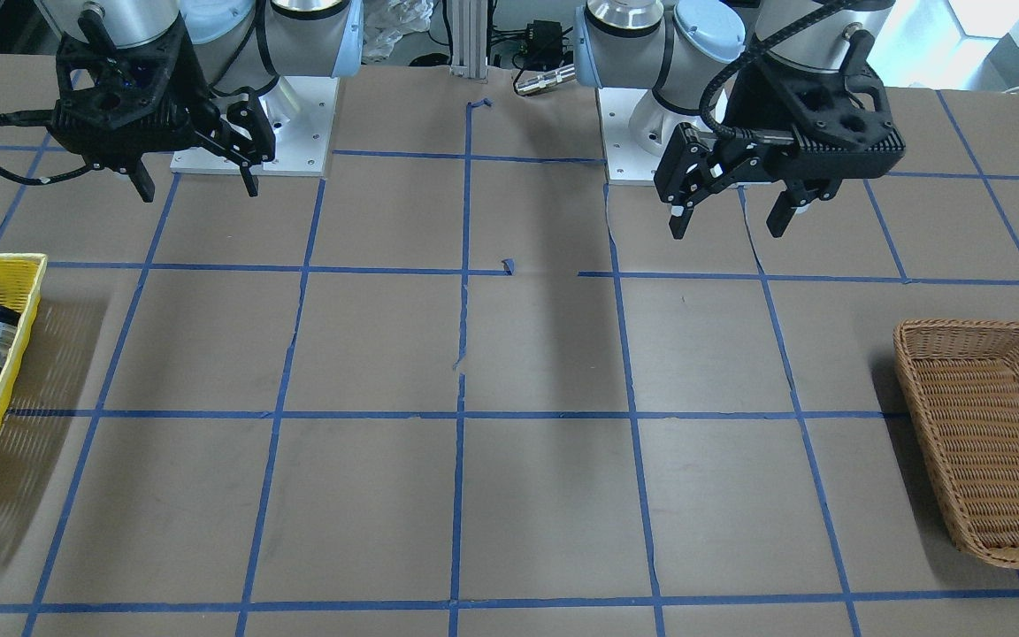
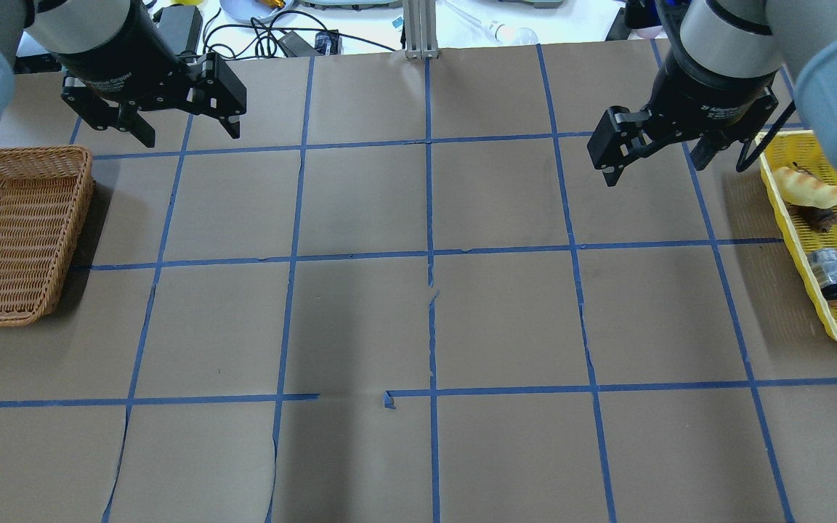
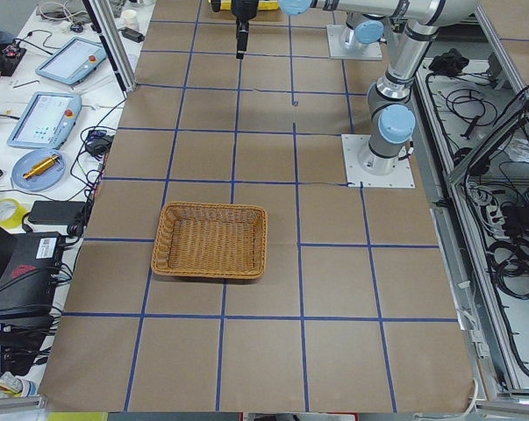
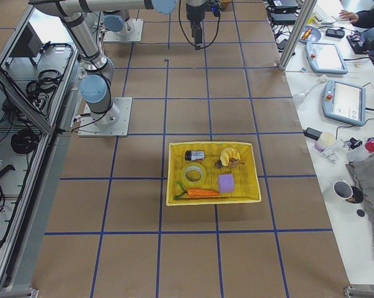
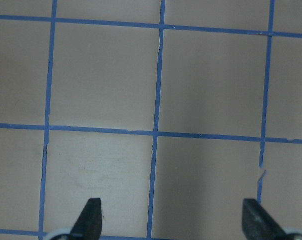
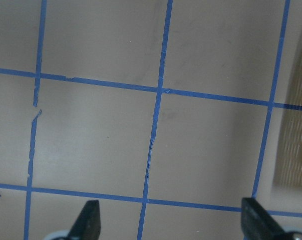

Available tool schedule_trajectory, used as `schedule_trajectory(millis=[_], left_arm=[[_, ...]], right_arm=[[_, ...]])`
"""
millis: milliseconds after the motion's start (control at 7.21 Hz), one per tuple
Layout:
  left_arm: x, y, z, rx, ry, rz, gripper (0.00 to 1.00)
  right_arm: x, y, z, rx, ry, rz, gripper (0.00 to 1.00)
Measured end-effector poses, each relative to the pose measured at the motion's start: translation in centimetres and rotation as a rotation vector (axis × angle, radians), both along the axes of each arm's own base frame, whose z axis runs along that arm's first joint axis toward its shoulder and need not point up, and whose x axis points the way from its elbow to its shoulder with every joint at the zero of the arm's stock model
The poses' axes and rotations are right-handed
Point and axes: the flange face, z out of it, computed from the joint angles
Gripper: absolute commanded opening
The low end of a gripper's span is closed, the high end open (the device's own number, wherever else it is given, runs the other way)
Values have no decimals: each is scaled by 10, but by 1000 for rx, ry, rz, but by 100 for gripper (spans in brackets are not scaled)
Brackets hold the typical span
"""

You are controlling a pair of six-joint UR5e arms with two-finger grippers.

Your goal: Transfer tape with both arms

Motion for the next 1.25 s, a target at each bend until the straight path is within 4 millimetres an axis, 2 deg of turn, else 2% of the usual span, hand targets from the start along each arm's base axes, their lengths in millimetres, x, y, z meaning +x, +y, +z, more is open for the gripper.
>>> schedule_trajectory(millis=[416,693,1248], left_arm=[[1,3,-2,4,-2,2,100],[0,-3,-10,20,-1,1,100],[1,-14,-11,10,12,2,100]], right_arm=[[2,1,-1,2,-9,-5,100],[5,1,-1,2,-26,-8,100],[5,1,-5,10,-32,-9,100]])
